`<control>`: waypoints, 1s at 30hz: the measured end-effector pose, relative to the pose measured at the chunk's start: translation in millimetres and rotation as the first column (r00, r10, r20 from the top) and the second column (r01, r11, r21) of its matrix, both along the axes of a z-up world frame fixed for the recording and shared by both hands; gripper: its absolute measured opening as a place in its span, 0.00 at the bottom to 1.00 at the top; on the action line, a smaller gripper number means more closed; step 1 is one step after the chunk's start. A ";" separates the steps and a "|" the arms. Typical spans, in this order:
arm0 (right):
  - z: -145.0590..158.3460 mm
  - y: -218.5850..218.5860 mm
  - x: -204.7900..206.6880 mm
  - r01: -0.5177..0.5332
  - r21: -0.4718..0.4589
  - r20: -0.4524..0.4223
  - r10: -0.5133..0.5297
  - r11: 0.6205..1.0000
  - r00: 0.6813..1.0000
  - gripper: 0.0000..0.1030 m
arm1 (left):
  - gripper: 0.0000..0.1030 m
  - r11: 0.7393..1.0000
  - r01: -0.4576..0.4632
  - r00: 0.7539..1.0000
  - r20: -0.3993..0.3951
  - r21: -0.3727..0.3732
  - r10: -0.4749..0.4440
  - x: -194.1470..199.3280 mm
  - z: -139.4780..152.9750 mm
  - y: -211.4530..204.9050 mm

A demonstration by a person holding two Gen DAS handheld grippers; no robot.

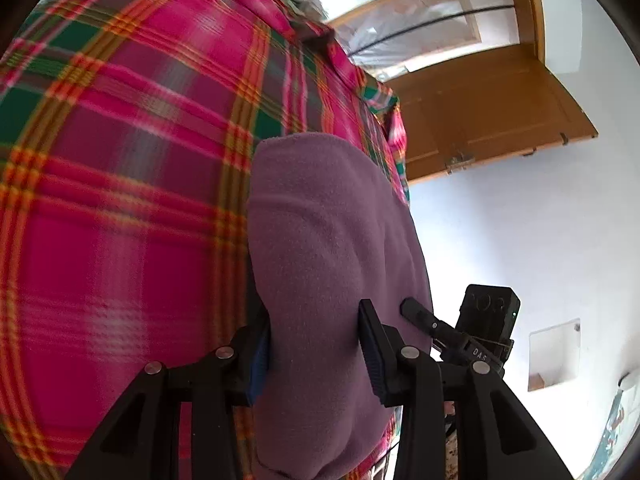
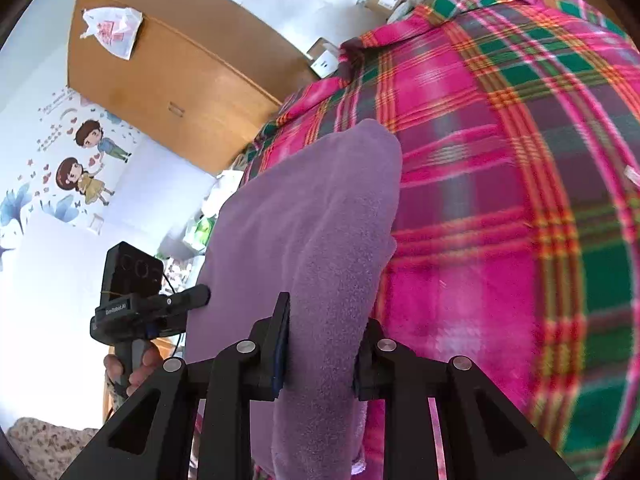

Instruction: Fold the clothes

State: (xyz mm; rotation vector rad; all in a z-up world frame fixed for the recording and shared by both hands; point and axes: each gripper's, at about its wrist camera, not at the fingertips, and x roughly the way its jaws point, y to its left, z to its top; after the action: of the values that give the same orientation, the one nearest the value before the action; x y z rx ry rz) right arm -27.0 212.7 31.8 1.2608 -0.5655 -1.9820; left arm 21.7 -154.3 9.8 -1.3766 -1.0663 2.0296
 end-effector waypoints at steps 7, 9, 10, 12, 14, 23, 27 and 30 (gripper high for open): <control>-5.1 -38.3 -26.4 -0.026 -0.007 0.009 0.026 1.000 1.000 0.24 | 0.40 0.997 -0.081 0.997 0.000 -0.009 0.081 -18.0 -2.2 -33.5; -7.0 -50.2 -34.6 -0.033 -0.007 0.013 0.033 0.999 0.999 0.24 | 0.40 0.994 -0.106 0.994 0.001 -0.011 0.106 -24.1 -3.5 -43.6; -8.0 -56.0 -39.1 -0.036 -0.007 0.015 0.036 0.999 0.999 0.24 | 0.40 0.993 -0.114 0.993 0.001 -0.013 0.114 -27.8 -3.9 -47.1; -8.7 -68.0 -48.7 -0.037 -0.009 0.017 0.037 0.999 0.999 0.24 | 0.40 0.991 -0.131 0.991 -0.001 -0.019 0.131 -35.2 -4.7 -54.3; -9.4 -77.8 -59.3 -0.039 -0.010 0.021 0.040 0.999 0.999 0.24 | 0.40 0.988 -0.150 0.989 -0.004 -0.026 0.150 -47.9 -6.1 -54.5; -10.1 -121.4 -90.4 -0.071 0.011 -0.006 0.071 0.997 0.997 0.24 | 0.40 0.975 -0.213 0.977 -0.014 -0.055 0.213 -79.1 -10.0 -81.2; -9.6 -133.7 -99.1 -0.076 0.016 -0.018 0.076 0.997 0.997 0.24 | 0.40 0.971 -0.229 0.973 -0.015 -0.066 0.229 -86.7 -11.4 -91.9; -9.8 -140.3 -102.9 -0.081 0.025 -0.036 0.082 0.996 0.996 0.24 | 0.40 0.969 -0.235 0.972 -0.025 -0.077 0.234 -89.5 -10.5 -99.7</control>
State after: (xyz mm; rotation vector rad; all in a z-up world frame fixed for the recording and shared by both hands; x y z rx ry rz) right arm -129.9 72.4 22.0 1.2389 -0.4665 -1.9455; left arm -67.7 -254.0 -0.7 -1.3237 -1.2030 2.2698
